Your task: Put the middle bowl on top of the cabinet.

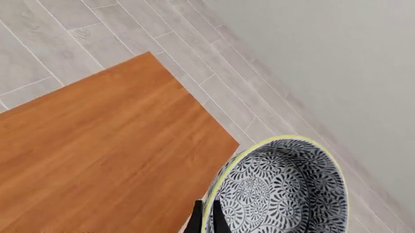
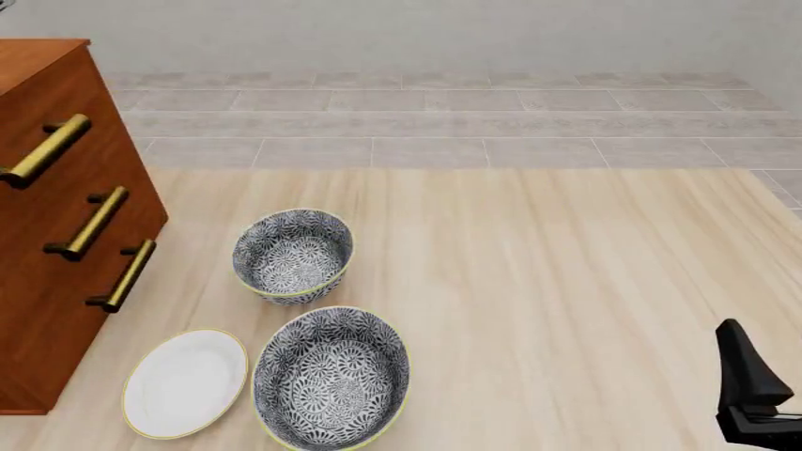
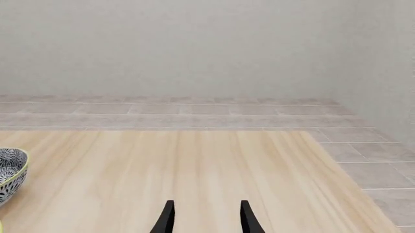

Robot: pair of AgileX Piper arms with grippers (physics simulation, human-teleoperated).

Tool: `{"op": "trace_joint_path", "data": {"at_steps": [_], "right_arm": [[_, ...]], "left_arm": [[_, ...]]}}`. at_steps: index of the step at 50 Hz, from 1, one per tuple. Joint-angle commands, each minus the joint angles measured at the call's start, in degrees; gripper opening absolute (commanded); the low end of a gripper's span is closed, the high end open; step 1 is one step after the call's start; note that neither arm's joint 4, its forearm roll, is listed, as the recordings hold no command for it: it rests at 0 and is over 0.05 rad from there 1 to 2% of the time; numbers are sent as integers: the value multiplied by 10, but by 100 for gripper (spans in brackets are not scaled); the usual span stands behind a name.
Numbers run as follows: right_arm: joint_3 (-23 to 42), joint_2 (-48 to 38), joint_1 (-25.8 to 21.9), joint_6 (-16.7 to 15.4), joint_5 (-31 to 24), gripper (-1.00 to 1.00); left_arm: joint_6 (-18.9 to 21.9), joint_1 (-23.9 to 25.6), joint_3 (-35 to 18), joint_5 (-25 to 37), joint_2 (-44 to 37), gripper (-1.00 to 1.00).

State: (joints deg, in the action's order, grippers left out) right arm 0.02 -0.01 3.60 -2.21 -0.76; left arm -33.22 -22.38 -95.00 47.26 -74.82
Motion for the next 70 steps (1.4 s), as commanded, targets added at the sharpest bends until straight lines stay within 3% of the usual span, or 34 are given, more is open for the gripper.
{"op": "trace_joint_path", "data": {"at_steps": [1,46,55,70], "right_arm": [[0,0,1,0,-1,100],[0,0,-2,2,-5,100],[0,0,-2,1,-6,100],[0,0,0,1,-4,100]], "left_arm": [[-6,-27,16,-8,2,-100],[-23,-96,68,-21,5,-100],[-9,-125,57,-6,-2,-100],[-32,-123,63,27,0,-100]]}}
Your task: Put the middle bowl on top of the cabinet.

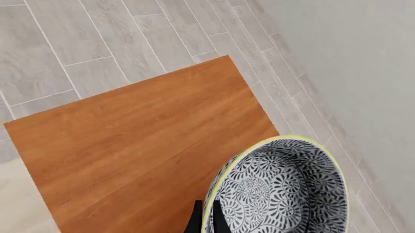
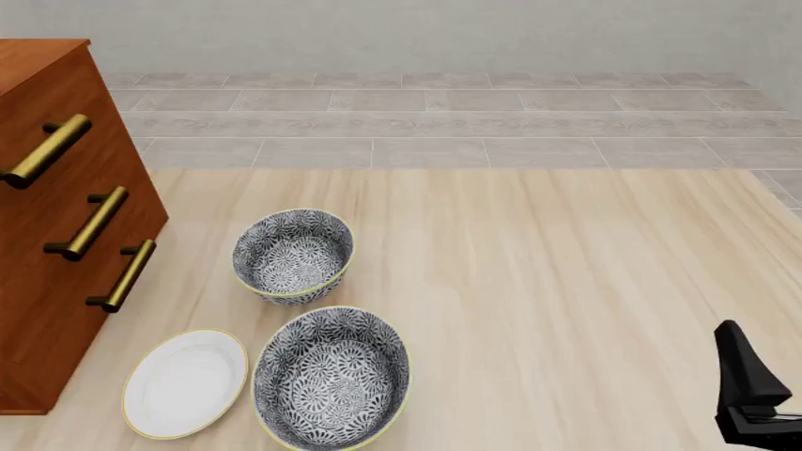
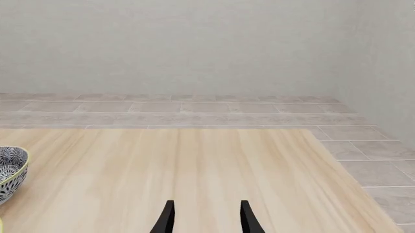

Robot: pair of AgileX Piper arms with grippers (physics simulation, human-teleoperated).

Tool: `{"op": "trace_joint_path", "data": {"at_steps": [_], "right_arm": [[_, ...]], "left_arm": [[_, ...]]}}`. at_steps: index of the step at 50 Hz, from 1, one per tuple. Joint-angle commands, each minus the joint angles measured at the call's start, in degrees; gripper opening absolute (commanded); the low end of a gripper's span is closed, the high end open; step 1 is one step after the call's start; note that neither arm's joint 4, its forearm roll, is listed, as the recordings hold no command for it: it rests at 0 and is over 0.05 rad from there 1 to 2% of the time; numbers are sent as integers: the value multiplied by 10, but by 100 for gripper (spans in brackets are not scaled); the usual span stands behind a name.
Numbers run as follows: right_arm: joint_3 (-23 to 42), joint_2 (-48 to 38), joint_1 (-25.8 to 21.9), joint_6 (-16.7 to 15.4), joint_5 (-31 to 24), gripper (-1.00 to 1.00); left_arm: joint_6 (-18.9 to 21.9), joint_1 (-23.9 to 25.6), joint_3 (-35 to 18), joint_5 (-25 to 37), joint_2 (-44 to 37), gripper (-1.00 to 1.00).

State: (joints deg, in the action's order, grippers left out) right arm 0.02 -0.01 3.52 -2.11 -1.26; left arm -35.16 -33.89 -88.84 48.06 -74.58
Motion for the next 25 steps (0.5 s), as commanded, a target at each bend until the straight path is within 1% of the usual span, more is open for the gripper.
{"op": "trace_joint_path", "data": {"at_steps": [1,2,7,8,10,13,14,25], "right_arm": [[0,0,1,0,1,100],[0,0,0,0,0,100],[0,0,-2,0,0,100],[0,0,-2,1,0,100],[0,0,-2,0,0,100],[0,0,-2,-1,-1,100],[0,0,-2,-1,0,100],[0,0,-3,-2,-3,100]], "left_arm": [[-12,-13,2,18,-3,-100],[-21,-12,11,17,-3,-100],[-19,-25,22,9,-11,-100],[-29,-20,32,6,-11,-100],[-27,-23,33,4,-14,-100],[-36,-28,44,-3,-19,-100],[-42,-23,50,-5,-20,-100],[-50,-33,57,-8,-28,-100]]}}
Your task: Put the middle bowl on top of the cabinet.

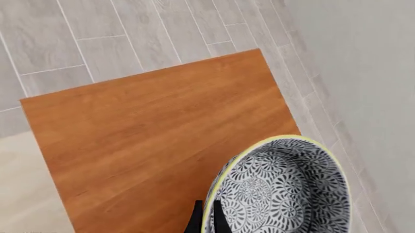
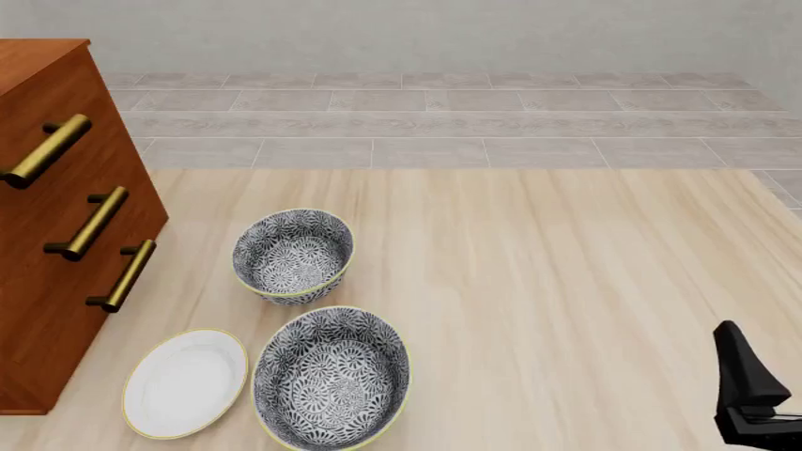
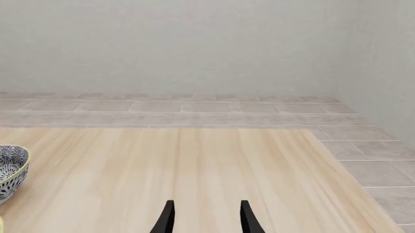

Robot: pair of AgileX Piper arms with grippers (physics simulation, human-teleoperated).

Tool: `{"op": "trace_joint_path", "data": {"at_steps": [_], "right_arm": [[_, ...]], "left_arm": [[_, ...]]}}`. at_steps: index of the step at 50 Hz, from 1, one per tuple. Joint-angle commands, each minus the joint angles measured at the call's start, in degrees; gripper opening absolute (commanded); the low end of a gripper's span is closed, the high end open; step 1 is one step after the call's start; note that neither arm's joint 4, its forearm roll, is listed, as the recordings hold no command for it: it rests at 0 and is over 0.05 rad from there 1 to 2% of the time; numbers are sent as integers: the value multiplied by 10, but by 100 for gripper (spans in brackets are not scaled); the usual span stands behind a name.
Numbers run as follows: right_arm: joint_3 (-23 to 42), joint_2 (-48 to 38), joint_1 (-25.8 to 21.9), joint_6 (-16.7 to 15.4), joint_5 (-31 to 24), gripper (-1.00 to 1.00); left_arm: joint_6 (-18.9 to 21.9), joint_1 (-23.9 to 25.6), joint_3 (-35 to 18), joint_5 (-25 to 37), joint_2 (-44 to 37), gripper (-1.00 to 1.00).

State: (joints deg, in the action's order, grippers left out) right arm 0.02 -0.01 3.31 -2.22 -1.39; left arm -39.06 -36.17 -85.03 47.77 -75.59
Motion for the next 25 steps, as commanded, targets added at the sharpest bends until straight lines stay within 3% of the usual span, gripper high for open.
{"op": "trace_joint_path", "data": {"at_steps": [1,25], "right_arm": [[0,0,-1,-1,-2,100],[0,0,-3,-1,-2,100]], "left_arm": [[-12,-11,19,-6,-18,-100],[-21,-23,25,-12,-26,-100]]}}
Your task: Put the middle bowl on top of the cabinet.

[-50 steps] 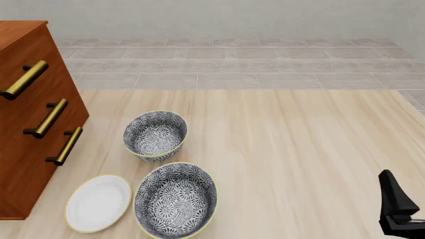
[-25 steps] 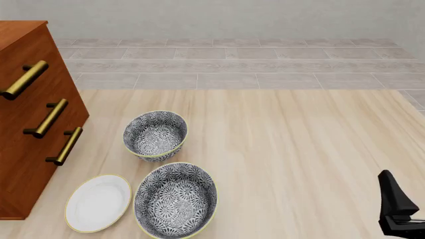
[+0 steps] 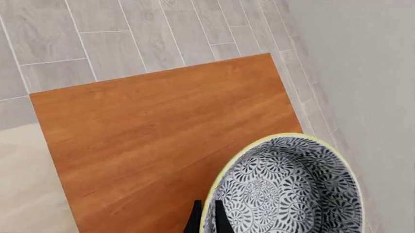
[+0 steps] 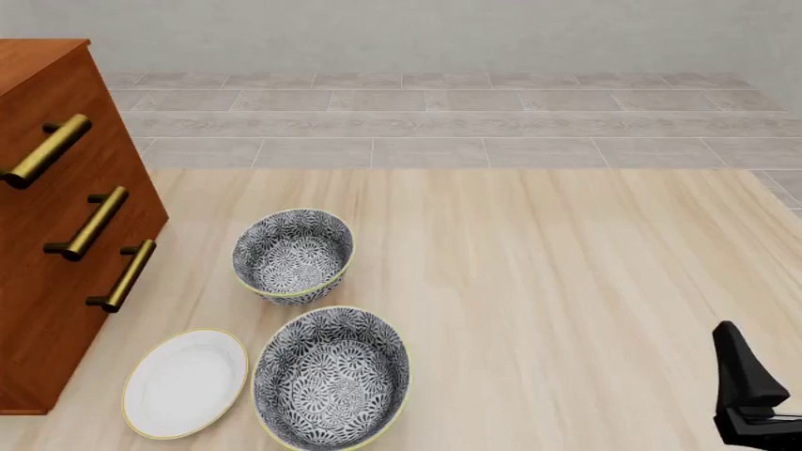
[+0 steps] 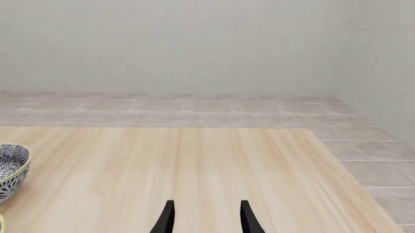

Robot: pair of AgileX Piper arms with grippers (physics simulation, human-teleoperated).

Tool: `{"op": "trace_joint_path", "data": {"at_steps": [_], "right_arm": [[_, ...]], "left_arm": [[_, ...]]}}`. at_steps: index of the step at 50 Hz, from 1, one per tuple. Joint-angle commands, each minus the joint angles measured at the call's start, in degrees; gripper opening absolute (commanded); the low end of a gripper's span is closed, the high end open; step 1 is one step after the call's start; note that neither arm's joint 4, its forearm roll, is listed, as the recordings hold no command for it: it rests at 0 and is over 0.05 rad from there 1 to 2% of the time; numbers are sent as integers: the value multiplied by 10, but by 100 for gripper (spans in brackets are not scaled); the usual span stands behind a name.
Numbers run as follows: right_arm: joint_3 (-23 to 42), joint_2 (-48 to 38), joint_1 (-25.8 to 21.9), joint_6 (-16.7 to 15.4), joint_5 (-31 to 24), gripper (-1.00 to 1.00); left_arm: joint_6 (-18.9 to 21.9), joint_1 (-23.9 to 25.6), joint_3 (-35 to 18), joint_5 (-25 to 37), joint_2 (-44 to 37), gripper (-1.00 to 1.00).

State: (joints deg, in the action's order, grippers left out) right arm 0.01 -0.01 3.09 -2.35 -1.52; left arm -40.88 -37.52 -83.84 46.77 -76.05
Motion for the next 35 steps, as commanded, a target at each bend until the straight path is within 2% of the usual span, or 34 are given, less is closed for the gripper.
{"op": "trace_joint_path", "data": {"at_steps": [1,9,10,11,16,35], "right_arm": [[0,0,-1,0,0,100],[0,0,-2,-1,-2,100],[0,0,-2,-1,-1,100],[0,0,-2,0,-1,100],[0,0,-3,0,-3,100],[0,0,-2,-3,-3,100]], "left_arm": [[-3,-9,13,-2,-21,-100],[-6,0,12,-7,-12,-100],[-2,4,6,-8,-5,100],[-12,15,13,-14,2,100],[4,7,-6,-6,3,100],[-15,40,-8,-8,63,100]]}}
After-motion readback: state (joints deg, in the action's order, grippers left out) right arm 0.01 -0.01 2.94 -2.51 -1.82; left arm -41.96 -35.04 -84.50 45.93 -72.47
